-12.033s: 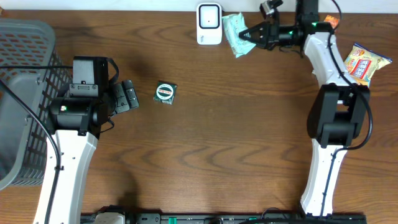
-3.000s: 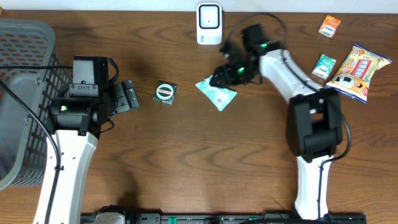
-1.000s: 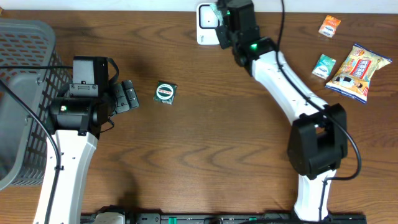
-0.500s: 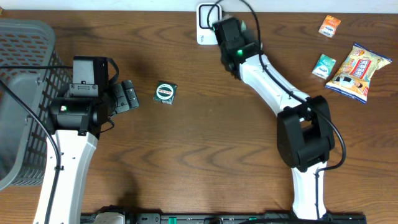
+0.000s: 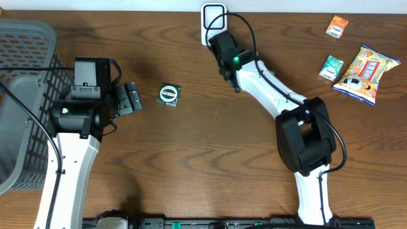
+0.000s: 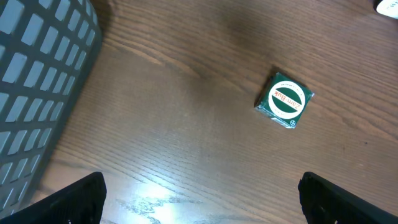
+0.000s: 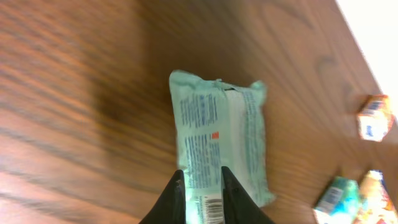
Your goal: Scan the item barcode
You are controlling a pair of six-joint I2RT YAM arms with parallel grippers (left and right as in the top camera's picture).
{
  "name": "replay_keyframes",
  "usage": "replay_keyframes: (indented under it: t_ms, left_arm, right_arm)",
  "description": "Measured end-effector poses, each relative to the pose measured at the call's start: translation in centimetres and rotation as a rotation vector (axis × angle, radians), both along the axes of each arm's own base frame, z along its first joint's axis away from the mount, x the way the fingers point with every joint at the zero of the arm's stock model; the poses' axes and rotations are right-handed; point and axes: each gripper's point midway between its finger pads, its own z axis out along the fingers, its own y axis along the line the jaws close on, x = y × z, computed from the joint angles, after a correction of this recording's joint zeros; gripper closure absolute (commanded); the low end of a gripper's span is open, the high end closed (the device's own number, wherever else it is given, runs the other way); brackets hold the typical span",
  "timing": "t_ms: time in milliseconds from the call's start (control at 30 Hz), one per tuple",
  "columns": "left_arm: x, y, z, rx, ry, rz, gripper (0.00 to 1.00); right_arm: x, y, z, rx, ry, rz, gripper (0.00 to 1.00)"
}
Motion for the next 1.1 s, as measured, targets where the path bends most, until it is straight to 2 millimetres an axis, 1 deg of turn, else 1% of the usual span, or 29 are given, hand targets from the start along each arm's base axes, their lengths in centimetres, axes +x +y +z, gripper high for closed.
replay_keyframes:
  t_ms: [67,100,167,233,267,367,500,567,667,733,800,867,900,1000,1033,1067,1100]
  left_arm:
    - [0.0,0.0,0.0,0.000,0.000,0.000,0.02]
    - [0.0,0.0,0.0,0.000,0.000,0.000,0.02]
    - [0.0,0.0,0.0,0.000,0.000,0.000,0.02]
    - [0.0,0.0,0.0,0.000,0.000,0.000,0.03]
    - [0.0,0.0,0.0,0.000,0.000,0.000,0.02]
    - [0.0,0.0,0.0,0.000,0.000,0.000,0.02]
    - [0.0,0.0,0.0,0.000,0.000,0.000,0.02]
    - [0.0,0.0,0.0,0.000,0.000,0.000,0.02]
    - [0.0,0.0,0.0,0.000,0.000,0.000,0.02]
    - [0.0,0.0,0.0,0.000,0.000,0.000,0.02]
    - [0.0,0.0,0.0,0.000,0.000,0.000,0.02]
    - [0.0,0.0,0.0,0.000,0.000,0.000,0.02]
    - [0.0,0.0,0.0,0.000,0.000,0.000,0.02]
    - [0.0,0.0,0.0,0.000,0.000,-0.001,0.02]
    - [0.0,0.0,0.0,0.000,0.000,0.000,0.02]
    - [0.0,0.0,0.0,0.000,0.000,0.000,0.02]
    - [0.0,0.0,0.0,0.000,0.000,0.000,0.02]
  right_arm:
    - [-0.5,0.2,-0.9,0.003,0.005,-0.002,0.85]
    - [-0.7,0.0,-1.3,-0.005,0.008,-0.007,0.80]
    - [-0.9,-0.5,-1.8,-0.019,0.008,-0.020,0.74]
    - [-1.3,-1.0,-2.2,-0.035,0.016,-0.034,0.70]
    - [-1.4,-1.2,-2.3,-0.040,0.018,-0.037,0.67]
    - [-1.1,-1.2,-2.2,-0.035,-0.004,-0.049,0.51]
    - [-0.3,-0.8,-1.8,-0.019,-0.041,-0.048,0.44]
    - [0.0,-0.8,-1.6,-0.014,-0.054,-0.047,0.43]
    - [0.4,-1.1,-1.5,-0.005,-0.068,-0.057,0.44]
    - [0.8,-1.7,-1.4,0.003,-0.078,-0.072,0.47]
    - [1.3,-2.6,-1.5,0.026,-0.075,-0.092,0.51]
    - [1.4,-3.8,-1.8,0.049,-0.050,-0.113,0.49]
    - [1.4,-4.4,-2.0,0.067,-0.035,-0.128,0.46]
    - [2.0,-5.4,-1.7,0.176,-0.010,-0.157,0.27]
    - [2.5,-5.5,-0.9,0.246,-0.008,-0.147,0.21]
    - [2.7,-5.5,-0.5,0.277,-0.013,-0.149,0.19]
    - [3.2,-5.5,0.5,0.337,-0.024,-0.139,0.16]
